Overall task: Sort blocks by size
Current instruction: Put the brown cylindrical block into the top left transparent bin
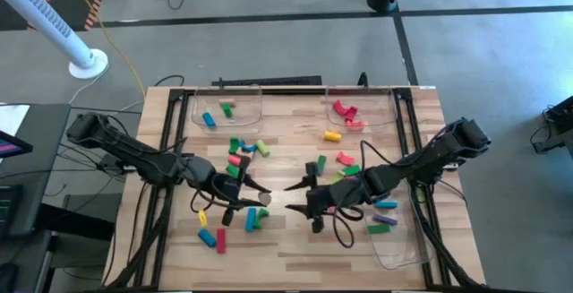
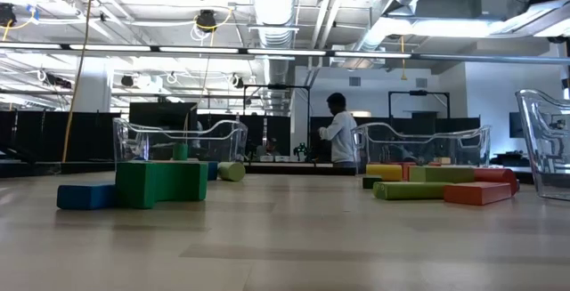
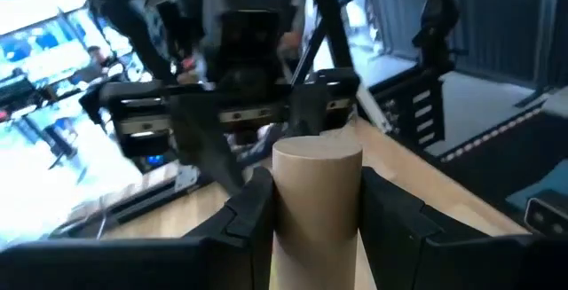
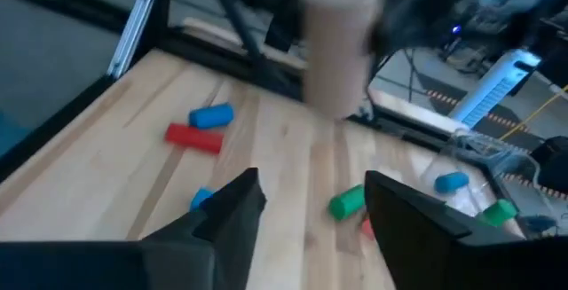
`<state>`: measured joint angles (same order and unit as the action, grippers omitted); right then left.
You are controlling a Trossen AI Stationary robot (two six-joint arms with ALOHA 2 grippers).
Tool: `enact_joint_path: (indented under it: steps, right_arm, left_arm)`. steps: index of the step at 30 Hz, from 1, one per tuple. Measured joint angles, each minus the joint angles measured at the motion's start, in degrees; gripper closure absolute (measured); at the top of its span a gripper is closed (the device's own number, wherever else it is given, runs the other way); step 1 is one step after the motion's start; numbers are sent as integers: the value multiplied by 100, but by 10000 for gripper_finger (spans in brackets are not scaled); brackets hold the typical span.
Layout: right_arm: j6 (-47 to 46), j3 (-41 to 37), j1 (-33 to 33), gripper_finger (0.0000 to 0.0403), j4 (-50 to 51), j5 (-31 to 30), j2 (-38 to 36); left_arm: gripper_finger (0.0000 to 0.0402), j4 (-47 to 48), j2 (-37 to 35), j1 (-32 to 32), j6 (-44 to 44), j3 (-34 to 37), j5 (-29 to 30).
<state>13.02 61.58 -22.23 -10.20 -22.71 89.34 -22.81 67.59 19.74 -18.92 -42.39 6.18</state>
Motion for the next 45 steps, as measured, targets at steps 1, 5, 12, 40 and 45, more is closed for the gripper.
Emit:
enact_joint_path:
  steps: [1, 5, 12, 40, 45]
  right_arm:
    - [0, 0, 45, 154, -75, 1, 0]
    - [75, 0, 150, 132, -273, 39, 0]
    - [463, 2, 294, 127, -987, 238, 286]
    - [614, 342, 856, 127, -2643, 1297, 1275]
    - [649, 435, 834, 127, -2559, 1342, 1331]
  left_arm:
    - [280, -181, 2, -49, -2, 81, -113]
    - [280, -1200, 0, -190, -158, 405, -572]
    - [280, -2287, -2, -386, -173, 770, -918]
    - [280, -2452, 209, -415, -45, 839, -1040]
    - [280, -2611, 504, -450, -68, 829, -1032]
